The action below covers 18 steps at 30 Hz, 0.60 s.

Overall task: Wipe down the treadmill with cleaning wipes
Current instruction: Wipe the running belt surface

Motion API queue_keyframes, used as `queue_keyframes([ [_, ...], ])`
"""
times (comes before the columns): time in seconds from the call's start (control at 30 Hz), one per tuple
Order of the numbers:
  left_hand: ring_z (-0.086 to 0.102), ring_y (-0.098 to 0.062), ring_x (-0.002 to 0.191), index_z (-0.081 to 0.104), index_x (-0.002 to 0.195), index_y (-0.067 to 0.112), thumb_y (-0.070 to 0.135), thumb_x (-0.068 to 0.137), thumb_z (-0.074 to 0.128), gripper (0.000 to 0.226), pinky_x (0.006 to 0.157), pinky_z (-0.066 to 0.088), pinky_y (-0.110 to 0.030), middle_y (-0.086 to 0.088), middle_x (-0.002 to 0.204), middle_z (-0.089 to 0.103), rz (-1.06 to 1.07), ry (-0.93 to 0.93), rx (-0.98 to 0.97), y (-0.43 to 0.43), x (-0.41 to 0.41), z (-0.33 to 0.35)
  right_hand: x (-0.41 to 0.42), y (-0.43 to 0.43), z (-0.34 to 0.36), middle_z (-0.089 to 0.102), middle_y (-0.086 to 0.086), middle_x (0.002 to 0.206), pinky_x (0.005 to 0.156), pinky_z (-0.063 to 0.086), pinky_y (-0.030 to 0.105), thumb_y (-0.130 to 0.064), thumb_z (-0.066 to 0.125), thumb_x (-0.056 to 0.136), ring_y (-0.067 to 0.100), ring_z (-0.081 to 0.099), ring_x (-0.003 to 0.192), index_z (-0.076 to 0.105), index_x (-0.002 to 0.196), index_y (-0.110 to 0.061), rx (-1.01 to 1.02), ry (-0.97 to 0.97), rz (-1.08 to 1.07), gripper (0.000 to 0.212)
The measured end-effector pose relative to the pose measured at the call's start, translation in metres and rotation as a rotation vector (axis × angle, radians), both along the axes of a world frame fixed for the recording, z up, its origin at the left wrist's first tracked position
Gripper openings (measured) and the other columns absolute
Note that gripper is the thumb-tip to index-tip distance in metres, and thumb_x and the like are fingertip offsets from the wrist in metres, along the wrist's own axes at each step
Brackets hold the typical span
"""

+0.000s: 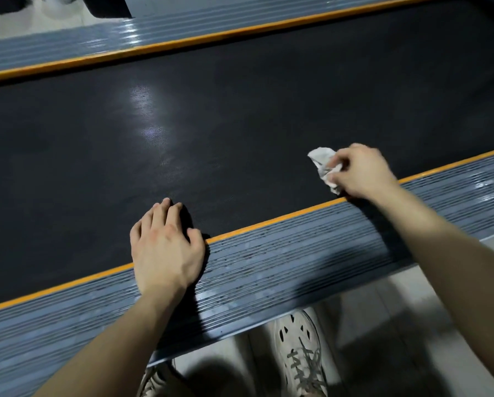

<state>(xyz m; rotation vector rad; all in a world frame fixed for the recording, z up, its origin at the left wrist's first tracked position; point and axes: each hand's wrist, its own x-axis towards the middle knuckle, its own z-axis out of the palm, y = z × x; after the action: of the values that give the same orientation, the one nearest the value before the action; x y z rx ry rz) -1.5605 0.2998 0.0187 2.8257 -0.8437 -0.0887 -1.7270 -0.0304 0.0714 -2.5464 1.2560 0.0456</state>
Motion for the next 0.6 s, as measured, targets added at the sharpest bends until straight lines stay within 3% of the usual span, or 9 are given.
queue_keyframes([
  [0.07,0.039,-0.025,0.152,0.058,0.147,0.021,0.044,0.095,0.037,0.060,0.127,0.029,-0.049,-0.003,0.164,0.048,-0.003,0.003,0.009,0.001,0.000,0.000,0.019,0.033,-0.005,0.063,0.006,0.103,0.082,0.052,0.035,-0.019,0.081,0.082,0.034,0.068,0.100,0.082,0.099,-0.023,0.018,-0.010,0.110,0.017],
  [0.2,0.041,-0.026,0.149,0.058,0.145,0.021,0.043,0.094,0.039,0.059,0.126,0.031,-0.049,-0.002,0.163,0.049,0.000,-0.001,0.010,0.003,0.000,0.001,0.081,0.132,-0.016,0.063,-0.004,0.105,0.083,0.055,0.035,-0.019,0.081,0.085,0.021,0.067,0.096,0.082,0.100,-0.030,0.336,-0.075,0.548,0.019],
  [0.27,0.041,-0.026,0.149,0.058,0.146,0.021,0.043,0.094,0.039,0.060,0.126,0.031,-0.050,-0.002,0.163,0.049,-0.001,-0.004,0.001,0.002,-0.001,0.000,0.086,0.143,-0.022,0.060,-0.010,0.108,0.084,0.059,0.040,-0.015,0.075,0.090,0.019,0.065,0.096,0.079,0.094,-0.035,0.373,-0.093,0.582,0.021],
  [0.37,0.040,-0.026,0.150,0.056,0.148,0.021,0.045,0.094,0.037,0.061,0.126,0.030,-0.049,-0.002,0.164,0.048,-0.006,0.006,0.007,0.002,0.002,-0.001,0.058,0.082,-0.020,0.067,-0.006,0.105,0.084,0.060,0.036,-0.010,0.078,0.083,0.021,0.071,0.096,0.080,0.091,-0.033,0.303,-0.100,0.407,0.025],
  [0.43,0.040,-0.026,0.150,0.056,0.148,0.021,0.045,0.095,0.036,0.062,0.126,0.030,-0.049,-0.002,0.164,0.047,-0.010,0.011,0.017,0.003,0.002,-0.002,0.024,0.022,-0.017,0.068,0.003,0.104,0.081,0.060,0.036,-0.010,0.081,0.080,0.029,0.073,0.094,0.081,0.096,-0.029,0.155,-0.102,0.120,0.025],
  [0.53,0.039,-0.026,0.151,0.056,0.148,0.021,0.045,0.095,0.036,0.061,0.126,0.029,-0.049,-0.002,0.164,0.047,-0.018,0.013,0.024,0.003,0.002,-0.003,-0.020,-0.030,-0.020,0.062,0.017,0.121,0.094,0.053,0.044,-0.013,0.075,0.088,0.043,0.066,0.110,0.072,0.120,-0.016,-0.095,-0.154,-0.307,0.032],
  [0.6,0.039,-0.026,0.151,0.056,0.148,0.021,0.045,0.094,0.035,0.062,0.126,0.029,-0.049,-0.002,0.164,0.047,-0.020,0.001,0.024,0.001,0.003,-0.005,-0.010,-0.021,-0.025,0.060,0.020,0.128,0.097,0.052,0.047,-0.009,0.076,0.084,0.045,0.063,0.117,0.057,0.130,-0.009,-0.124,-0.141,-0.360,0.049],
])
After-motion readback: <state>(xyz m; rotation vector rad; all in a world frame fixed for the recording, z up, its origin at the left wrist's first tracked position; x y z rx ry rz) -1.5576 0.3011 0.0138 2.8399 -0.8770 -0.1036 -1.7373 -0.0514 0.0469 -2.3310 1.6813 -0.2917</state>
